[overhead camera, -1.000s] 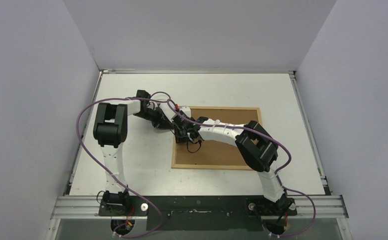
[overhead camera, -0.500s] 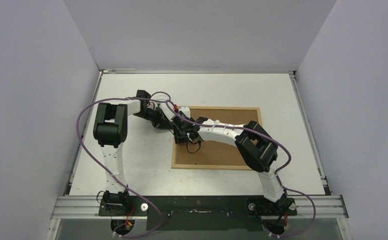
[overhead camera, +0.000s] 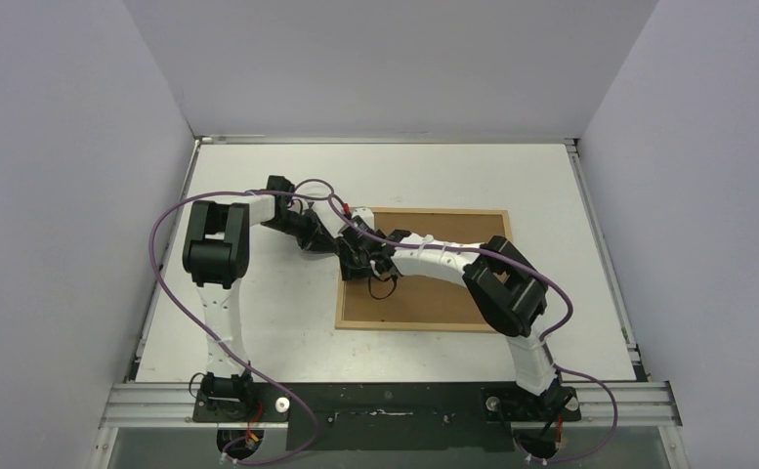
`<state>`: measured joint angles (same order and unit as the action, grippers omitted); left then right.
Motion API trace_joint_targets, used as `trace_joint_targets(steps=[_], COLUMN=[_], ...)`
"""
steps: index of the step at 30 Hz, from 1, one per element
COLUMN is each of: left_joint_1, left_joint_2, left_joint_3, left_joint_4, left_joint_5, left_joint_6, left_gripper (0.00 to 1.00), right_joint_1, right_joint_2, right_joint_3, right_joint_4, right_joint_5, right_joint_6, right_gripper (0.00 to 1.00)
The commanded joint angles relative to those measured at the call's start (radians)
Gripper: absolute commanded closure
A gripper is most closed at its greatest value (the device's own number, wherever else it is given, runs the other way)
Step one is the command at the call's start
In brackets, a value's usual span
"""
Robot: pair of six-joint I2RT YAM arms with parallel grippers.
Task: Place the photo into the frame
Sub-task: Install the photo frame at the center of the board.
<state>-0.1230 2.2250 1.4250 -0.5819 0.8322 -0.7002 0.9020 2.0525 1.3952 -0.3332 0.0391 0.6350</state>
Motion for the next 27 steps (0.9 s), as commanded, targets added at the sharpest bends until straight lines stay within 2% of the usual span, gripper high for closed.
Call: trace_joint_targets(steps=[1,11,18,27], left_joint_1=[-0.006,-0.006,-0.006,-0.006], left_joint_2=[0.123,0.126,0.127,0.133], left_joint_3=[-0.060,-0.057,-0.058,-0.057], left_joint_4=[-0.081,-0.084,-0.084,-0.084], left_joint_5=[-0.315,-0.312,-0.312,-0.311], left_joint_6=[0.051,0.053,0.054,0.055], left_gripper=[0.98,0.98,0.98,0.98], right_joint_1=[-0.026,-0.007,-0.003,0.004], right_joint_2=[0.149,0.197,0.230,0.246], right_joint_3=[-0.107,-0.081,-0.069,-0.053], right_joint_4=[-0.156,-0.227,-0.262,-0.283], right_joint_5=[-0.031,0.013,0.035,0.051], right_joint_6=[-0.021,-0.062,-0.059,-0.055], right_gripper=[0.53,0.55,0.63,0.61])
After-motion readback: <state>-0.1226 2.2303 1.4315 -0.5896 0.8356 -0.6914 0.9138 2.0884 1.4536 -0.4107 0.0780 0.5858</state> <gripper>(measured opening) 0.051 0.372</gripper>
